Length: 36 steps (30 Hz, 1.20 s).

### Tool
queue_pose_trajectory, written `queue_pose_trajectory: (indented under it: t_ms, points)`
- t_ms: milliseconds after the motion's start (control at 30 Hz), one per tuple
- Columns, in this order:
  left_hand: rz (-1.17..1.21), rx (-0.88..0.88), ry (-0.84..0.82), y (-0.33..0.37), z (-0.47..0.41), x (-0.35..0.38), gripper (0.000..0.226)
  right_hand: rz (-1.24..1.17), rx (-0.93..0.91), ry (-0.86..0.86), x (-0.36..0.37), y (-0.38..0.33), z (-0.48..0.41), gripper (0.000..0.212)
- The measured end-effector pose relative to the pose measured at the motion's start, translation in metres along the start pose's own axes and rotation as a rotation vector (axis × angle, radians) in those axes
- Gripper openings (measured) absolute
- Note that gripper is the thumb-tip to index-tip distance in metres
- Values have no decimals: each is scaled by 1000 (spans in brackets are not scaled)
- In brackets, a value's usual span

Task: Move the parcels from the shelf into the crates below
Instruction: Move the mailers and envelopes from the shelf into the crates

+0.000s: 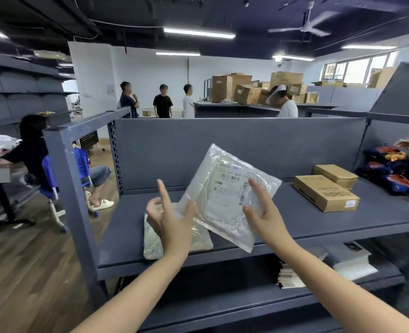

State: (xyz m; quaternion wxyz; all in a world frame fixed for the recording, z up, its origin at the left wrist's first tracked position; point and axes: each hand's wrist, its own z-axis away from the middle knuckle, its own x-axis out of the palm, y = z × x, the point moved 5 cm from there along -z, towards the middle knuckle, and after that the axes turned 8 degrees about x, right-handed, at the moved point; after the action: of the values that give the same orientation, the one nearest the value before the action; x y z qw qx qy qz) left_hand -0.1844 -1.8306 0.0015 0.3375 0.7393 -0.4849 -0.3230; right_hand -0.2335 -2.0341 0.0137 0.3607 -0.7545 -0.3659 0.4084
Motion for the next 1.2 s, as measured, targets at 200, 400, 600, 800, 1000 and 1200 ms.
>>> queue_pose_trajectory:
  t_ms: [200,400,600,800,1000,1200]
  points:
    - [78,190,-684,5,-21,1,78,94,16,-214,-4,0,0,58]
    - [102,180,-621,-2,-20,5,77,26,36,-75,5,2,2,71]
    - [144,138,-551,-14,-10,12,79,-25,108,44,6,16,12,78]
    - [187,94,-519,-25,9,15,77,-24,204,48,10,37,29,81]
    - [189,73,-527,-30,38,9,74,20,273,-6,12,45,49,79]
    - [177,-25,-561,-28,82,1,72,56,353,-83,11,56,93,81]
